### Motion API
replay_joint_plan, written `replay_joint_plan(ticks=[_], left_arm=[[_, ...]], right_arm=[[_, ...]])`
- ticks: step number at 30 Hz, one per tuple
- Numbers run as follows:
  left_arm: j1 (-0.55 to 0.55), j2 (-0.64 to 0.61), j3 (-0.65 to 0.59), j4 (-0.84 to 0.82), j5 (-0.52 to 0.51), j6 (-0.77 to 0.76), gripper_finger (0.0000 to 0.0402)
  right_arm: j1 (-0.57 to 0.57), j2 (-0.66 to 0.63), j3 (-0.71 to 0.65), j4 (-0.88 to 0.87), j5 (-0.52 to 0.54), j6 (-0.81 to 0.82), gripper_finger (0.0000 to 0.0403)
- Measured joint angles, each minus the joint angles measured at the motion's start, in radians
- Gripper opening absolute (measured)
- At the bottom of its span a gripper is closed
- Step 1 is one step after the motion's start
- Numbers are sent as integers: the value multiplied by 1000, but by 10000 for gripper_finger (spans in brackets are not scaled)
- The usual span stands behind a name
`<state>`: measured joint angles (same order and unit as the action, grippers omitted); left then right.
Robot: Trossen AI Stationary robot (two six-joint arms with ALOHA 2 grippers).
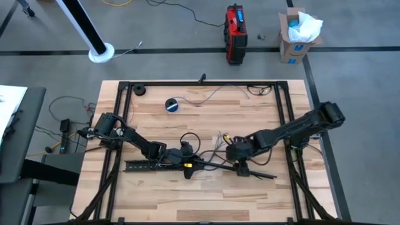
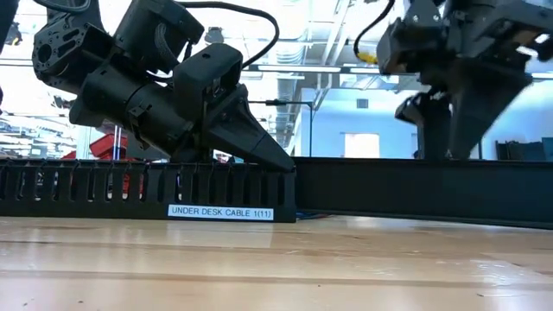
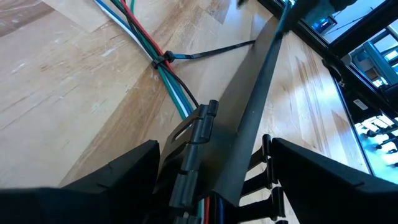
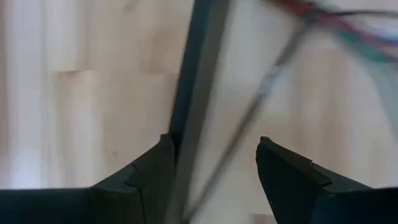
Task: Ziptie cables
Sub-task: Close the black cable duct with the black cable duct cover
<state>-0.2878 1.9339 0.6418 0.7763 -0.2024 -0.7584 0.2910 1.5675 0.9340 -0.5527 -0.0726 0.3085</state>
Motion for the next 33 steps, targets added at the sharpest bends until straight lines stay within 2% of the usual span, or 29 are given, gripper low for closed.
replay_joint_plan(ticks=[5,9,11,16,19,21,27,33], left_arm=[[0,0,0,0,-1,1,297],[0,0,0,0,-3,1,297],[0,0,0,0,-3,1,297],[0,0,0,0,-3,2,297],[0,0,0,0,-3,2,297],[0,0,0,0,-5,1,297],[0,0,0,0,-4,0,297],[0,0,0,-1,13,9,297]], right_arm=[[17,83,-2,-17,-51,-4,212],[31,113,1,-24,7,2,201],[36,125,-1,-40,46,8,180],[47,115,0,17,95,11,93],[63,113,14,-3,226,46,33],[80,113,34,-21,320,45,12],[146,115,103,-108,542,54,7],[225,124,154,-395,842,236,6]])
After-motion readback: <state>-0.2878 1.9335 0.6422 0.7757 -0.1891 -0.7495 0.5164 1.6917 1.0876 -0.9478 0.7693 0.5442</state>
